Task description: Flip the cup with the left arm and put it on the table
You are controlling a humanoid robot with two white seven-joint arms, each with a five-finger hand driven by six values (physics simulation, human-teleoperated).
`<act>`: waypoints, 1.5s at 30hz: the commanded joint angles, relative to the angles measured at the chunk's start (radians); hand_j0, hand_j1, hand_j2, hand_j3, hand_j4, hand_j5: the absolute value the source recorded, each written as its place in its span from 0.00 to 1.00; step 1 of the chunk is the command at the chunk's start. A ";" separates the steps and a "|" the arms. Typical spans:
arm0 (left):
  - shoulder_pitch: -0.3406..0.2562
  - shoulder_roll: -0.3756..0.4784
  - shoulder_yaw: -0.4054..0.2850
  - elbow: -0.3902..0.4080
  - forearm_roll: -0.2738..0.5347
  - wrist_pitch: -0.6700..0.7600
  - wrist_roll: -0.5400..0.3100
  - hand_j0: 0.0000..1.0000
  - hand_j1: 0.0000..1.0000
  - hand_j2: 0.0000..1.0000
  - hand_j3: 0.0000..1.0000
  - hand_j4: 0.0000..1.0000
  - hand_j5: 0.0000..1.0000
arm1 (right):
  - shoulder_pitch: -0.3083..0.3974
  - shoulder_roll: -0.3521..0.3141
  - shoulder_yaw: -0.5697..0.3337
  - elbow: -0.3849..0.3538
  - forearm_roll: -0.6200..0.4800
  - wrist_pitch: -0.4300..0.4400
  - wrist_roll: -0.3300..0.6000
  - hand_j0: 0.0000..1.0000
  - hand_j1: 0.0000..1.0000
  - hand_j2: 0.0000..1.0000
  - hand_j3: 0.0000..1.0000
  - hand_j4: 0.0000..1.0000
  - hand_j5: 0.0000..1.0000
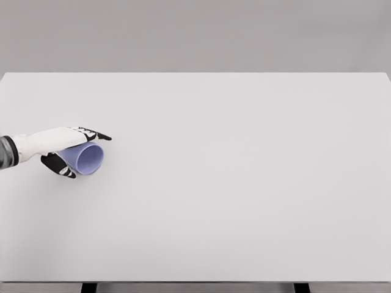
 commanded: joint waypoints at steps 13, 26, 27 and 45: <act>-0.002 0.001 -0.002 0.002 -0.032 0.002 0.000 0.76 0.76 0.76 0.76 0.76 0.76 | 0.000 0.000 0.000 0.000 0.000 0.001 0.000 1.00 1.00 1.00 1.00 1.00 1.00; -0.032 0.007 0.023 -0.009 0.045 0.008 0.000 0.73 0.73 0.73 0.73 0.73 0.73 | 0.000 0.000 0.000 0.000 0.000 0.000 0.000 1.00 1.00 1.00 1.00 1.00 1.00; -0.044 0.010 0.023 -0.009 0.068 0.007 0.000 0.73 0.73 0.73 0.73 0.73 0.73 | 0.000 0.000 0.000 0.000 0.000 0.000 0.000 1.00 1.00 1.00 1.00 1.00 1.00; -0.060 -0.035 0.115 0.001 0.258 0.005 0.000 0.79 0.79 0.79 0.79 0.79 0.79 | 0.000 0.000 0.000 0.000 0.000 0.000 0.000 1.00 1.00 1.00 1.00 1.00 1.00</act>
